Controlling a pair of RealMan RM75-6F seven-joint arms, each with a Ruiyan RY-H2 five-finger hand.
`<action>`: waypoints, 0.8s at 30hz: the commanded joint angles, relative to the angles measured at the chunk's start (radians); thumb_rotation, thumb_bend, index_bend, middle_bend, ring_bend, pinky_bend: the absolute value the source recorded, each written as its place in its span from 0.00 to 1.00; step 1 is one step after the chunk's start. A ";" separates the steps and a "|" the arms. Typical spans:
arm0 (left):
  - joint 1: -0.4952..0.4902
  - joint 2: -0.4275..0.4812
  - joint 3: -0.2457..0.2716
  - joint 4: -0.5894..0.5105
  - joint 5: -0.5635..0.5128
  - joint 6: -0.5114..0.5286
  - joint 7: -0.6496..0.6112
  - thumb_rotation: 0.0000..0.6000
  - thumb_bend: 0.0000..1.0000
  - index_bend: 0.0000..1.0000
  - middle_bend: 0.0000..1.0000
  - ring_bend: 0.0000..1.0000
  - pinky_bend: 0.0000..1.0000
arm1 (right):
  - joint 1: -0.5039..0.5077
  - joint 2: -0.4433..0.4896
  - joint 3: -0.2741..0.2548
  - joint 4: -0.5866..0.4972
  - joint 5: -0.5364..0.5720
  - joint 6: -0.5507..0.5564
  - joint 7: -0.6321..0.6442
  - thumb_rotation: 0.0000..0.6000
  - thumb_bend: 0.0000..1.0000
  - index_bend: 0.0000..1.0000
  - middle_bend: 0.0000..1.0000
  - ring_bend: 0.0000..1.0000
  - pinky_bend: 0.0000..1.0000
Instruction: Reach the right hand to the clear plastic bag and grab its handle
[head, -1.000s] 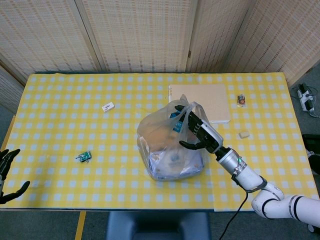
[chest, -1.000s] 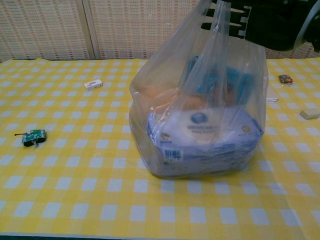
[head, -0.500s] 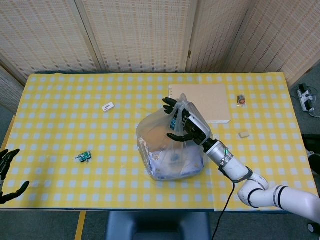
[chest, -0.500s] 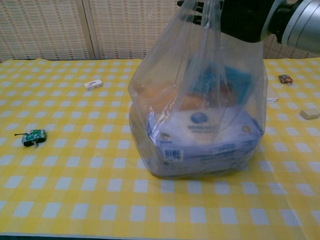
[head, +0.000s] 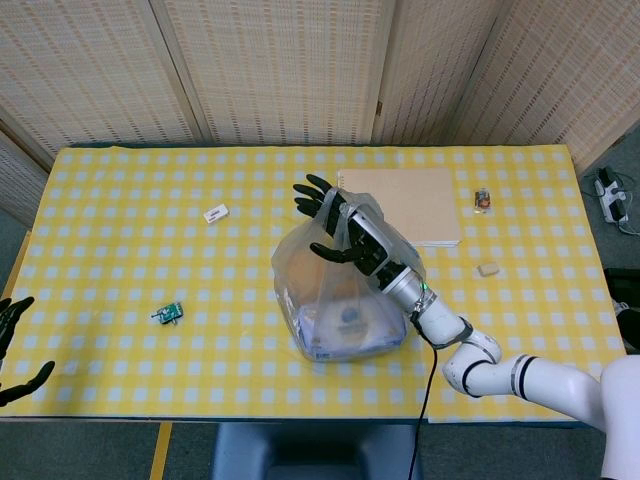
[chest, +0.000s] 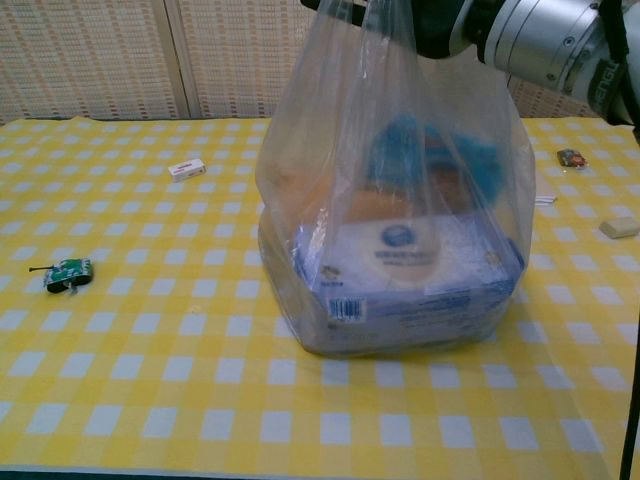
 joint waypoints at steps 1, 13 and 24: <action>0.001 0.000 0.000 -0.001 -0.001 0.001 0.000 1.00 0.31 0.09 0.17 0.09 0.00 | 0.008 -0.030 0.039 0.002 0.053 0.002 0.011 1.00 0.29 0.20 0.26 0.22 0.19; 0.006 0.006 0.000 -0.007 0.003 0.008 0.000 1.00 0.31 0.13 0.17 0.09 0.00 | -0.004 -0.043 0.136 -0.110 0.238 -0.058 -0.089 1.00 0.38 0.76 0.74 0.67 0.74; 0.010 0.005 0.004 -0.004 0.019 0.020 0.002 1.00 0.31 0.13 0.17 0.09 0.00 | -0.059 -0.005 0.213 -0.277 0.368 -0.132 -0.155 1.00 0.49 0.78 0.82 0.73 0.85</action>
